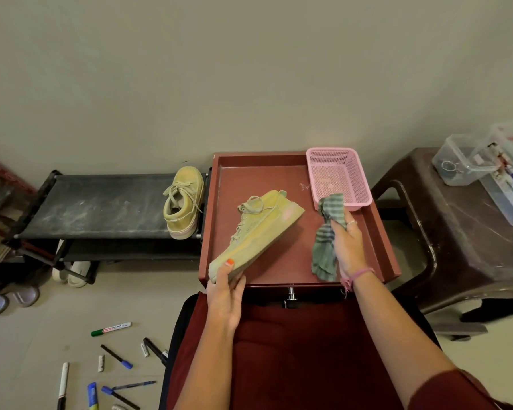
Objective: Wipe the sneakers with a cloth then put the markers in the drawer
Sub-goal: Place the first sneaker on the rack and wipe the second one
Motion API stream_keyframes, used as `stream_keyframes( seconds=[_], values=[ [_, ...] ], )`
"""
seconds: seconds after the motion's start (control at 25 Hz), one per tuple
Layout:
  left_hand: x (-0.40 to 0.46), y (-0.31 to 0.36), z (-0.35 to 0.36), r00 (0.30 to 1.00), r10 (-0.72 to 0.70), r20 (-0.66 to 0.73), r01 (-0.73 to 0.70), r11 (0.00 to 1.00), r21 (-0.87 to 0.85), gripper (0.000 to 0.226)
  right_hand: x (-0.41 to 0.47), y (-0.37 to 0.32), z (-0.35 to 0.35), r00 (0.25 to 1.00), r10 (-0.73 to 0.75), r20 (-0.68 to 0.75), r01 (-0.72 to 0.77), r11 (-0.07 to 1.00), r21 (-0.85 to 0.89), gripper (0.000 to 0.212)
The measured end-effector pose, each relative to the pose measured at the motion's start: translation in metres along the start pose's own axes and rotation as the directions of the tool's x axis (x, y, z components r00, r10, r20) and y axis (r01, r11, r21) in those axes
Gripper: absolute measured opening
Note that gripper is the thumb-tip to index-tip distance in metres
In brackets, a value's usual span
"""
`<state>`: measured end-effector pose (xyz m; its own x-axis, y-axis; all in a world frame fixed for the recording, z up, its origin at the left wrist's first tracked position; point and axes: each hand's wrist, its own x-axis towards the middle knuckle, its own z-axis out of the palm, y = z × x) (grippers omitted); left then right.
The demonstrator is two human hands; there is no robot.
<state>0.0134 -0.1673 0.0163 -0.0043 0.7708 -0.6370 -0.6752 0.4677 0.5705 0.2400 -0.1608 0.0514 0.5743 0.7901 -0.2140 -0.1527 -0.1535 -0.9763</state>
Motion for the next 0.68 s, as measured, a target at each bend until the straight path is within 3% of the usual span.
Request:
stream_keyframes(
  seconds=[0.16, 0.28, 0.52, 0.68],
  values=[
    [-0.012, 0.000, -0.001, 0.996, -0.014, 0.093, 0.013, 1.000, 0.014, 0.022, 0.005, -0.019, 0.017, 0.983, -0.059, 0.172, 0.072, 0.995, -0.069, 0.030],
    [-0.015, 0.002, -0.001, 0.996, -0.027, 0.084, 0.026, 1.000, 0.010, 0.046, -0.005, -0.015, 0.020, 0.966, -0.071, 0.250, 0.098, 0.990, -0.097, 0.032],
    [-0.009, -0.008, 0.032, 0.994, -0.102, 0.024, 0.105, 0.968, -0.227, 0.091, -0.036, -0.007, 0.011, 0.964, -0.233, 0.131, 0.245, 0.966, -0.084, 0.031],
    [-0.006, -0.021, 0.072, 0.989, -0.146, 0.037, 0.149, 0.915, -0.375, 0.086, -0.047, 0.008, 0.003, 0.946, -0.320, 0.046, 0.323, 0.932, -0.162, 0.037]
  ],
)
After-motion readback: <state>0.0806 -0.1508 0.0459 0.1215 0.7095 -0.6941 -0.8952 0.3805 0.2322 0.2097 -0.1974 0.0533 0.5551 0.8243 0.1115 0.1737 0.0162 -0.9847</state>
